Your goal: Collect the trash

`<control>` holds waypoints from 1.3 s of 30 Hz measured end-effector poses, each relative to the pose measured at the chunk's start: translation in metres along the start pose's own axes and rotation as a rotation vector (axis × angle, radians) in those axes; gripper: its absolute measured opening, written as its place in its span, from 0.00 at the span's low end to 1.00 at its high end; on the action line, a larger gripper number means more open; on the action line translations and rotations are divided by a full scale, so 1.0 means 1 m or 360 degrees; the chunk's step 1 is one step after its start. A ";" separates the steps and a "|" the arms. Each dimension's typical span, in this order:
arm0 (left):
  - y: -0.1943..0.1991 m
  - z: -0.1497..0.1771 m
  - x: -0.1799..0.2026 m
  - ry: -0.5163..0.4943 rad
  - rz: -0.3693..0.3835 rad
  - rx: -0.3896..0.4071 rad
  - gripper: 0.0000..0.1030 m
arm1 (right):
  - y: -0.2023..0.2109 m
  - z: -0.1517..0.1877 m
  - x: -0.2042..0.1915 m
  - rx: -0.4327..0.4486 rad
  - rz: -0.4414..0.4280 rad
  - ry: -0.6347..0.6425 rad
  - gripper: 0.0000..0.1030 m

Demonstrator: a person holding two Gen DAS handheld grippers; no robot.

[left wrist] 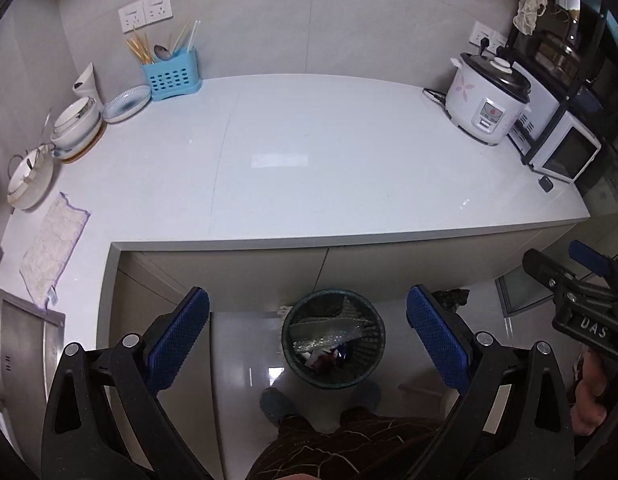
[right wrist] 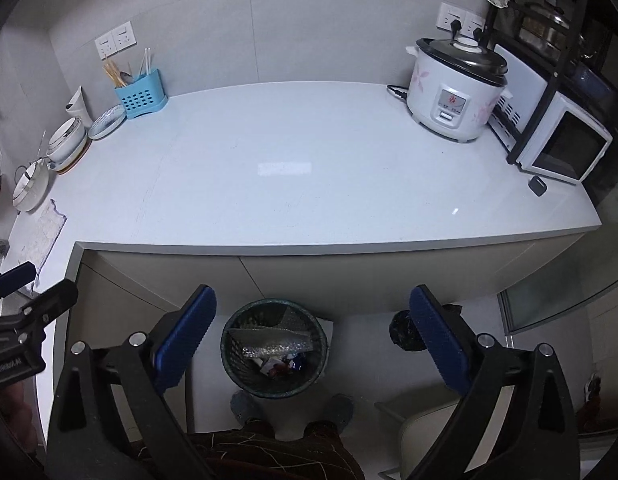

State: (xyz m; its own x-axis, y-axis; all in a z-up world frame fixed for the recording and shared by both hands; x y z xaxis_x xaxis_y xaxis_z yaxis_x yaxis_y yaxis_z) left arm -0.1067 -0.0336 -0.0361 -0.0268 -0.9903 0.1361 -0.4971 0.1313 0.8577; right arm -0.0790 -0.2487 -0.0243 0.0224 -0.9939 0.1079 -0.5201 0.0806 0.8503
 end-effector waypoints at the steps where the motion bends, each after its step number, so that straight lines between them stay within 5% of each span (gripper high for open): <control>1: -0.002 0.001 0.000 -0.0017 -0.0007 -0.0003 0.94 | 0.000 0.000 0.000 0.0004 0.0003 -0.0002 0.91; 39: -0.022 -0.002 -0.007 0.0081 -0.0005 -0.0064 0.94 | -0.017 -0.008 -0.003 -0.0055 0.0021 0.0018 0.91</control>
Point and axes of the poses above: each gripper's, at about its wrist camera, not at the fingertips, and y roughly against the way its jaws point, x to its right, z to its underside, the point moved 10 cm from there along -y, roughly the way its jaws point, and after that the axes turned 5 degrees about z, right-handed, at the moved point
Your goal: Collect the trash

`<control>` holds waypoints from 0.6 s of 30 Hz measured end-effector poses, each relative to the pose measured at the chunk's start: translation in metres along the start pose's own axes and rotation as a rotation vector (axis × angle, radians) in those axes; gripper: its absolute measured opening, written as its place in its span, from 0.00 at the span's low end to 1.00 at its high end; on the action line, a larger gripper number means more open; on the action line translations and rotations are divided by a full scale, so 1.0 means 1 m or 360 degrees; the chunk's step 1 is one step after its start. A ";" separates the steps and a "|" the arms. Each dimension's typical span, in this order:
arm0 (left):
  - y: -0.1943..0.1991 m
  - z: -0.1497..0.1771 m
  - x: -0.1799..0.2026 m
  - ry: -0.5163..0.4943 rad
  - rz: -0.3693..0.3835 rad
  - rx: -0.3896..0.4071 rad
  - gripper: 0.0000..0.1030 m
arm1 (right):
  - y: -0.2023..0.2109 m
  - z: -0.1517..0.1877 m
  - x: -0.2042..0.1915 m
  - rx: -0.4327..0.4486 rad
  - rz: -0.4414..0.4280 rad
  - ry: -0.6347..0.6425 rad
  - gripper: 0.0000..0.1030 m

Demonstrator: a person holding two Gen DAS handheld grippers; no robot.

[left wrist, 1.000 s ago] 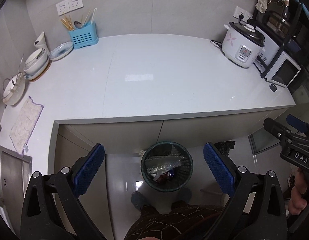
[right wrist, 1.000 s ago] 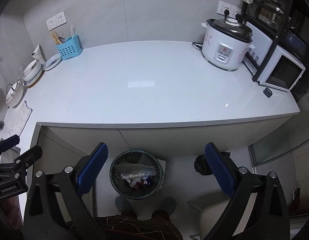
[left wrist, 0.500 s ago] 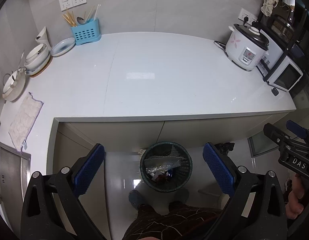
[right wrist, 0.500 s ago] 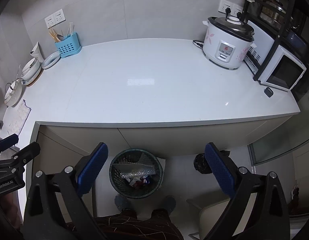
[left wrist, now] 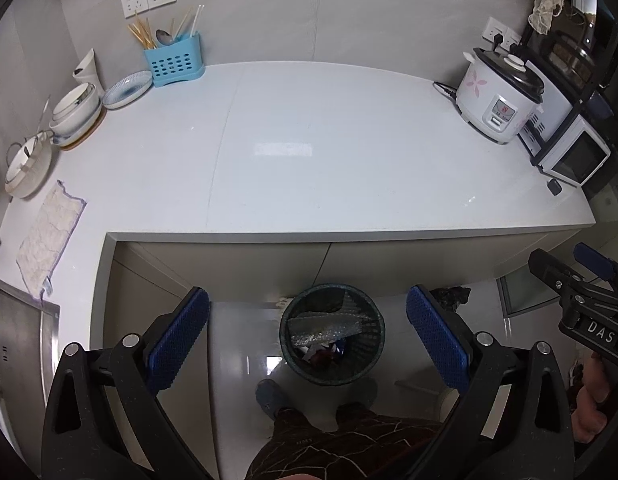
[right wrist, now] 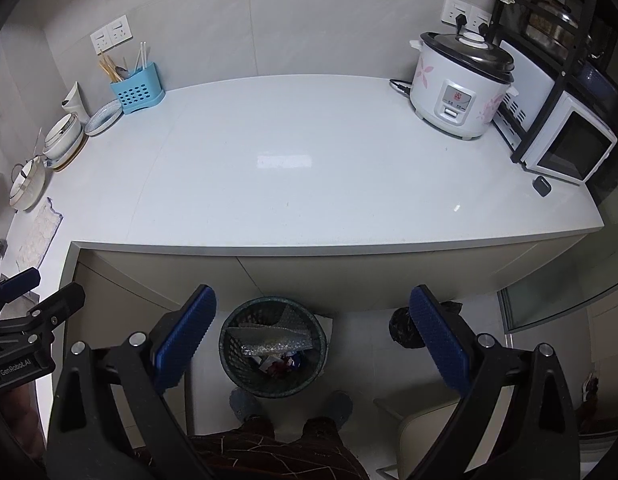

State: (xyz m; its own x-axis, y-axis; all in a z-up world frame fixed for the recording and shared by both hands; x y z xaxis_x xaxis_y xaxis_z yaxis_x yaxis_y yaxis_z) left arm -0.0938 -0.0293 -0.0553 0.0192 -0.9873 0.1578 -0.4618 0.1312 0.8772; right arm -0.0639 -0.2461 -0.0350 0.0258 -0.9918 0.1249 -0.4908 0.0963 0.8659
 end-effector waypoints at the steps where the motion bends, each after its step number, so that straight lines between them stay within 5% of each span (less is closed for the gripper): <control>1: -0.001 0.001 -0.001 0.0001 -0.0001 -0.0006 0.94 | 0.000 0.000 -0.001 0.0000 -0.0004 0.0010 0.91; 18: -0.003 0.002 0.000 0.0014 -0.0016 -0.0020 0.94 | -0.004 -0.002 -0.002 0.0008 -0.0018 0.0024 0.91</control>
Point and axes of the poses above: each gripper's, at about its wrist camera, not at the fingertips, and y roughly against the way its jaws point, x to its right, z to its underside, the point moved 10 cm from there along -y, roughly the way its jaws point, and after that the axes turned 5 degrees about z, right-handed, at the moved point
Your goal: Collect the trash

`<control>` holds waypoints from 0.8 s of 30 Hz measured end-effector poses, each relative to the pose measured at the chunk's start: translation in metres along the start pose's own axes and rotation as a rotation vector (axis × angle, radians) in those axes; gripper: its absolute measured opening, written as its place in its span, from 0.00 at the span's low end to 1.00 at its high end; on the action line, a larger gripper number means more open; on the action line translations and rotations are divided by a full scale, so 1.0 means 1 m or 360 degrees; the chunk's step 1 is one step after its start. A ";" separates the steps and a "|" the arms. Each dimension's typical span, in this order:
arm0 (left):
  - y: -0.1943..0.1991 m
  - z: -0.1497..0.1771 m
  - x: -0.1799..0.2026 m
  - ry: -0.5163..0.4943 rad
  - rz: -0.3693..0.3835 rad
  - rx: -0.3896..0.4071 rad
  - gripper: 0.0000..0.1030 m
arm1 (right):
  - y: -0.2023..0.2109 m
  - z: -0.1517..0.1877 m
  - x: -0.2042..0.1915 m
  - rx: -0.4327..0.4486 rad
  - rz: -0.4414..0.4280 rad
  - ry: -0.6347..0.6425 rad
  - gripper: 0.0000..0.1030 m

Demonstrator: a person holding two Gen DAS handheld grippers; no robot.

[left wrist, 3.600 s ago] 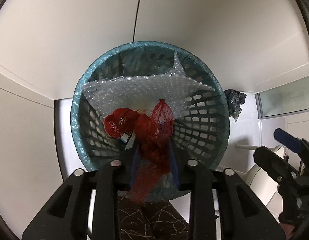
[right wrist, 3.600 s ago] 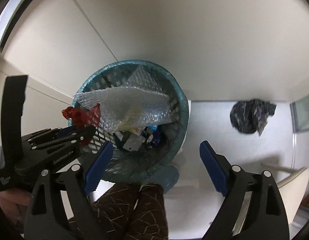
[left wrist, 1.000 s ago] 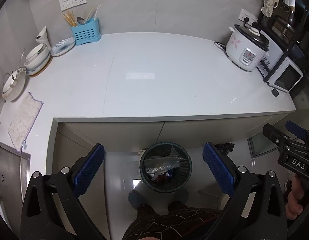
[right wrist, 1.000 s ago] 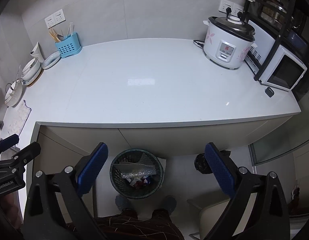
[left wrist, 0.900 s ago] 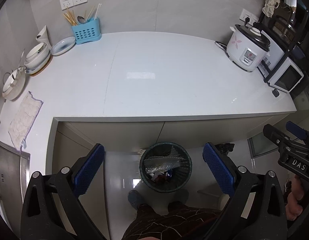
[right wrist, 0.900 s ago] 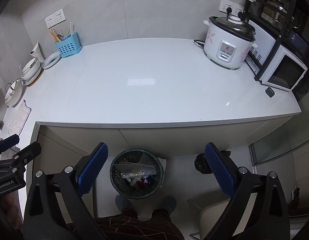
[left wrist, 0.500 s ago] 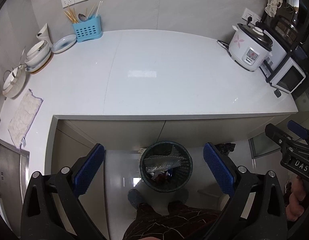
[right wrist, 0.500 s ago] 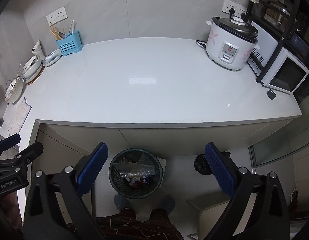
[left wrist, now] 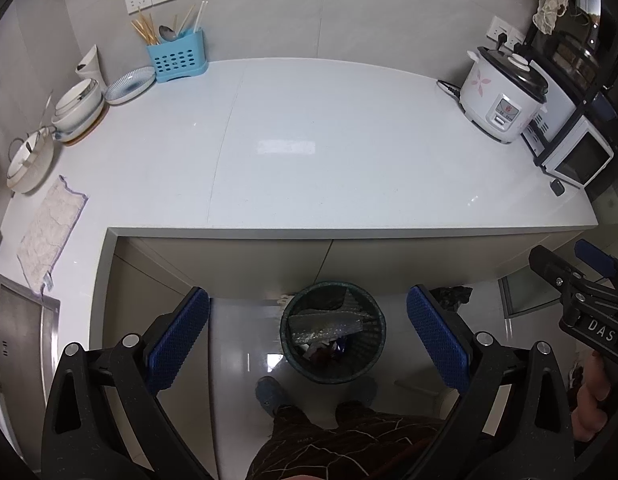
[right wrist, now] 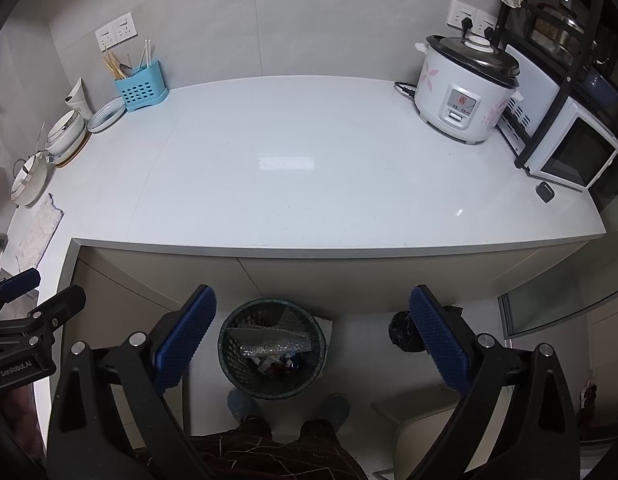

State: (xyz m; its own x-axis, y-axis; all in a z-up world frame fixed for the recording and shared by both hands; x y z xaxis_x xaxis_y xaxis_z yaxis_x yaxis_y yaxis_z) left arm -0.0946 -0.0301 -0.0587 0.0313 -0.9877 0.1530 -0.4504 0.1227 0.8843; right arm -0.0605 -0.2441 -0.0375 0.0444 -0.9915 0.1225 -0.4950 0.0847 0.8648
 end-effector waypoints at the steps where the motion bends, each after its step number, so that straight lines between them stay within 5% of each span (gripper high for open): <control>1: 0.000 0.000 0.000 0.0003 -0.0004 -0.0002 0.94 | 0.000 0.000 0.000 -0.0004 -0.0002 0.0000 0.91; 24: -0.007 0.003 0.000 -0.0004 -0.0070 -0.0010 0.94 | -0.009 0.011 -0.006 -0.0058 -0.0021 0.0037 0.91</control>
Point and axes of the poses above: each gripper's, at about its wrist camera, not at the fingertips, and y roughly against the way its jaws point, x to its right, z to its underside, the point moved 10 cm from there along -y, roughly the way its jaws point, and after that the axes turned 5 degrees about z, right-handed, at the moved point
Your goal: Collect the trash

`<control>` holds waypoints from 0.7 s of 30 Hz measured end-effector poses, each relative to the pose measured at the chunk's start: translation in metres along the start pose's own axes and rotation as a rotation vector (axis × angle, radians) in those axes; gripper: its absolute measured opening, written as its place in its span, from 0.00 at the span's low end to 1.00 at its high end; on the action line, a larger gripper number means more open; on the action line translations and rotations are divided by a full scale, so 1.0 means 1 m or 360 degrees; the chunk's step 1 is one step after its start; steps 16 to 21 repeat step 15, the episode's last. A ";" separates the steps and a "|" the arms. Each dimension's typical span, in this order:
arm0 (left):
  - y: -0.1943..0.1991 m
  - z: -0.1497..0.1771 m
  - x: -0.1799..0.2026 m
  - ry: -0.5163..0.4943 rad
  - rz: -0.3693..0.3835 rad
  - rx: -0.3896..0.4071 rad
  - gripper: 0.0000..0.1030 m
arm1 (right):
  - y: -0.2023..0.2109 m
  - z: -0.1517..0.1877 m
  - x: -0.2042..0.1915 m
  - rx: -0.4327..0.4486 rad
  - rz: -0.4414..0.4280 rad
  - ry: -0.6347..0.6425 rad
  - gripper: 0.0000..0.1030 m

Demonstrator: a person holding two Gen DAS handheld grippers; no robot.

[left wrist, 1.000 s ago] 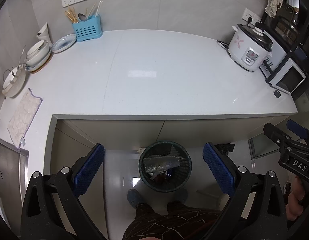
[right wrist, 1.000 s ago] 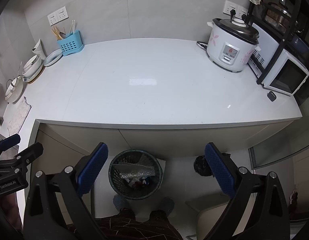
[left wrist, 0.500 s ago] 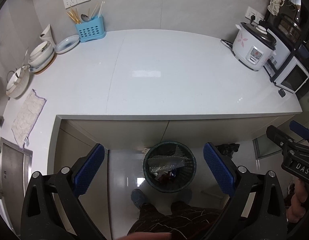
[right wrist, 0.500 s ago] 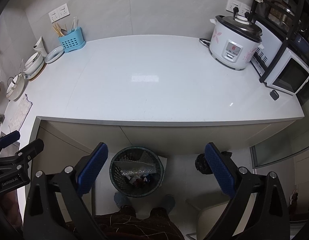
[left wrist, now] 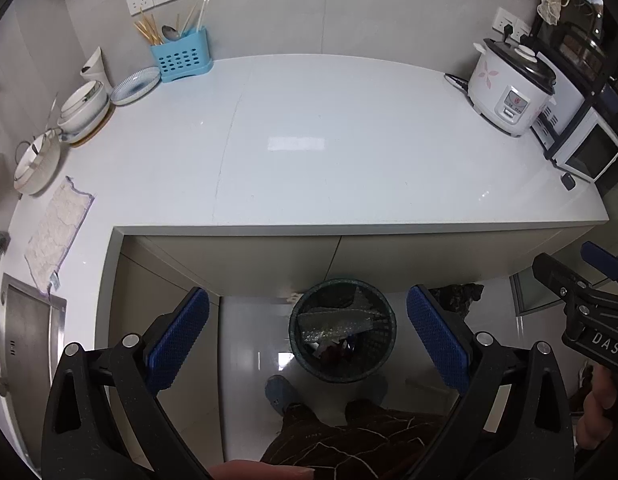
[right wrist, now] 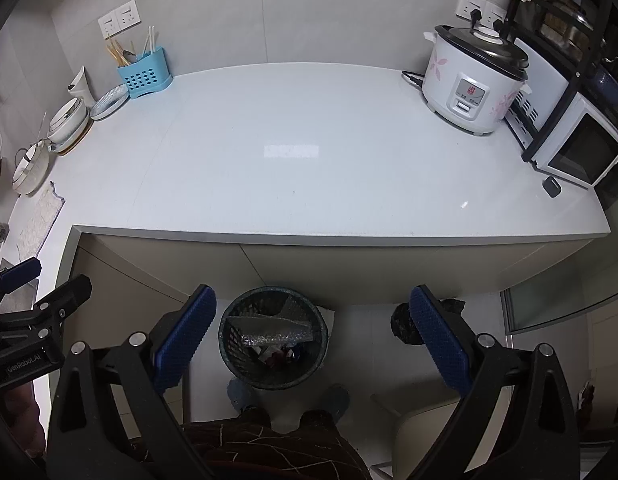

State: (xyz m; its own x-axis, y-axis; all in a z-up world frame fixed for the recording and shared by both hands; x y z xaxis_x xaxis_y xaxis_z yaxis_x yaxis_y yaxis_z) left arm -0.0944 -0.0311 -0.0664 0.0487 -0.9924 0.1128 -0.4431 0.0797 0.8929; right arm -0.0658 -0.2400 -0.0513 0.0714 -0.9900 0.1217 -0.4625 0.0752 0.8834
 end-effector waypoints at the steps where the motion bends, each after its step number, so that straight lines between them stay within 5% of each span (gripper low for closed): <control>1: 0.000 0.000 0.000 0.0009 0.0003 -0.0002 0.94 | 0.000 0.000 0.000 0.0001 -0.0001 -0.0001 0.91; 21: 0.001 0.002 0.001 0.0046 0.0012 0.0016 0.94 | -0.003 0.001 0.001 -0.0004 -0.0011 -0.0017 0.91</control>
Point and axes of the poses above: each gripper's, at about its wrist camera, not at the fingertips, and y roughly against the way its jaws point, x to its right, z to its underside, the point moved 10 cm from there along -y, roughly the way its jaws point, and after that the axes turned 5 degrees about z, right-handed, at the moved point
